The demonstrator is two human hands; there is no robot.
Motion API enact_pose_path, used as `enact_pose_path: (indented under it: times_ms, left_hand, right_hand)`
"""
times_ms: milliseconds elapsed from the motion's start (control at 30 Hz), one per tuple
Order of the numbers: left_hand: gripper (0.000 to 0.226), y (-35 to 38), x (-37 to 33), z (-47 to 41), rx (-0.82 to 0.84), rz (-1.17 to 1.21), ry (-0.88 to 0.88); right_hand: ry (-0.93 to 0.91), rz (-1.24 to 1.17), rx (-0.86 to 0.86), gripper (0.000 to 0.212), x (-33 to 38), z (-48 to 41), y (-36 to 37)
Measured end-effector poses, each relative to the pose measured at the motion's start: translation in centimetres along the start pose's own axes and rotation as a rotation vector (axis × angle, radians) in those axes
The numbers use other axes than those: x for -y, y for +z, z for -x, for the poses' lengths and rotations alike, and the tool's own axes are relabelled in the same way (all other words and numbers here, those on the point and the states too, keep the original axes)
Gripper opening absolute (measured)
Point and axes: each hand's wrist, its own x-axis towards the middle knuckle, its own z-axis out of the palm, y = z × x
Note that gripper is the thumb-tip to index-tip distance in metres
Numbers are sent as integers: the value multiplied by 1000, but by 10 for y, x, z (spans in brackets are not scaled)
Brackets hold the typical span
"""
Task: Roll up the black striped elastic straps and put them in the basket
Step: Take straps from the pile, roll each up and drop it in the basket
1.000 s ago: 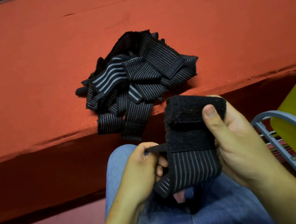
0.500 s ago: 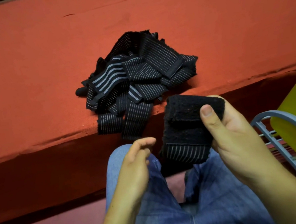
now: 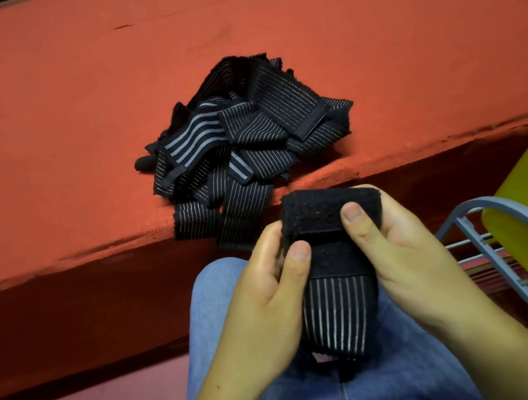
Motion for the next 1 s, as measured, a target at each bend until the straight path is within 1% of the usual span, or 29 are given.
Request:
enact_pose_path:
  times_ms: [100,167,267,400,533,767,833,1000]
  left_hand:
    - [28,0,0,1,20,33,-23]
    - [30,0,-2,1,-2,40,-16]
    - [42,-1,-4,1,-43,42,-17]
    - [42,2,-5,1,-92,1,-17]
    - [38,6,-5,2,-109,-3,-20]
    - [34,-1,-7,3,-49,-18,-22]
    - [36,-4,-7,3,-46,50,-37]
    - [33,-8,-12,1,-65,81,-14]
  right_hand:
    - [-4,-5,31,26,-2,1,-2]
    - [-23,15,51,26,-3,0,-3]
    - [-37,73,111,22,-4,1,-2]
    - [10,72,170,16,-9,7,5]
    - [48,67,154,20,-11,11,8]
    - [-39,126,145,8,-5,5,4]
    - [-25,107,137,9,-4,4,2]
    - [41,78,94,19,-5,5,1]
